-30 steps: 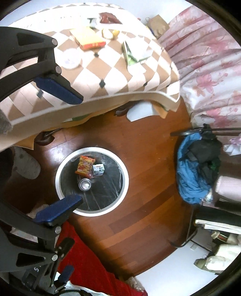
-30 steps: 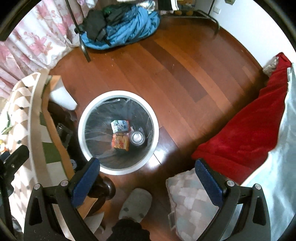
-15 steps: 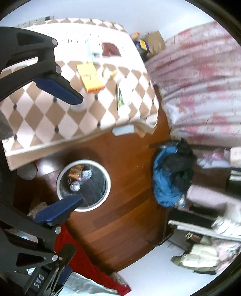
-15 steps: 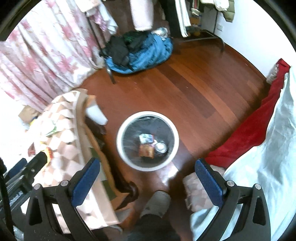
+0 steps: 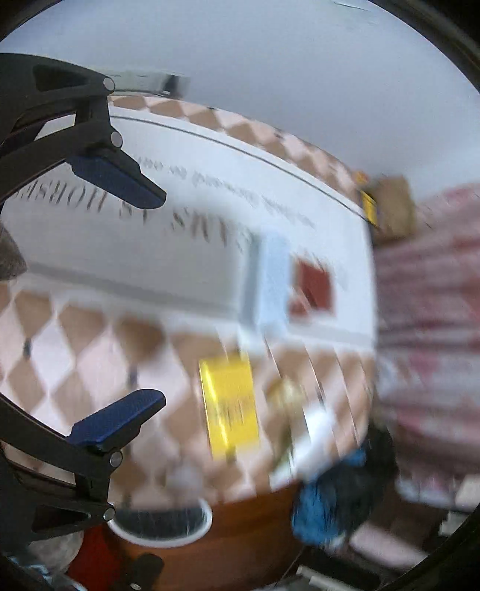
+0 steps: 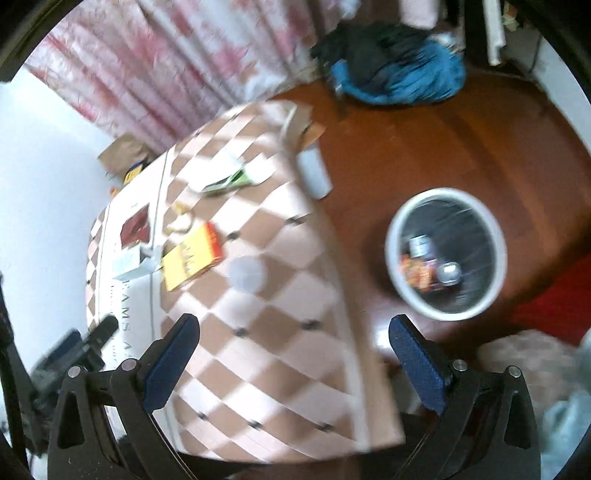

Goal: Collect trash
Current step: 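Grasp the white box with the left tool while the right tool grasps the clear cup, then carry the white box and clear cup over the bin and release both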

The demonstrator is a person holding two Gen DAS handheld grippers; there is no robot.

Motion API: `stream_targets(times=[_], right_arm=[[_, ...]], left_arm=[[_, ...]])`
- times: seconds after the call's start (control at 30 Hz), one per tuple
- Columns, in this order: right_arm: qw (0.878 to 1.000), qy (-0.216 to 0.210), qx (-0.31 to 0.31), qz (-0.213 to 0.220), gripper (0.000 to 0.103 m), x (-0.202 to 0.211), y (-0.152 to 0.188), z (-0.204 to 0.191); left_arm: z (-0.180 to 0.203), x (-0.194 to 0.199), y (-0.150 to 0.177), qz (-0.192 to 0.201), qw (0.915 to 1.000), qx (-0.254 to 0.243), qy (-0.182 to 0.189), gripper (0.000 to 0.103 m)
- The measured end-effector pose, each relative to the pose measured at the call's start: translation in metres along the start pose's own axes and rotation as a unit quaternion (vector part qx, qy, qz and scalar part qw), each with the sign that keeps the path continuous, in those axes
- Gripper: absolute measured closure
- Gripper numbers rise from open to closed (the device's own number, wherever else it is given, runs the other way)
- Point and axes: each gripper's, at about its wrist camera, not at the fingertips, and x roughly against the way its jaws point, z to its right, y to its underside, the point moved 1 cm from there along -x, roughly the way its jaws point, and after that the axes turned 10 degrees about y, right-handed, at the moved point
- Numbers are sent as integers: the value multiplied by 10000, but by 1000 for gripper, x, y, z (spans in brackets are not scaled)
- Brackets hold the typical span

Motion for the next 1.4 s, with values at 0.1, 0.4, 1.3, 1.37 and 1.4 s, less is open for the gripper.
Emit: stream_targets(times=[0.1,0.4,1.3,1.37,1.4], right_arm=[[9996,0,15,-290,18,-44,-6,-29],[9982,203,-44,-568,58,-116,-30,-66],[9965,732,304,-264,58,-110,-34,-77],[9966,698,354,-242,58,-107,-26,-75],[9966,694,400,-206,58,-103,-22,-75]], left_arm=[[-34,-25,1,-227,9992,301,-129,3],[-61,-61,-36,-583,9907,1126,501,3],[-56,-59,-19,-471,9947,667,624,71],[-53,-48,-6,-358,9976,398,443,71],[-52,-41,-2,-285,9985,283,380,71]])
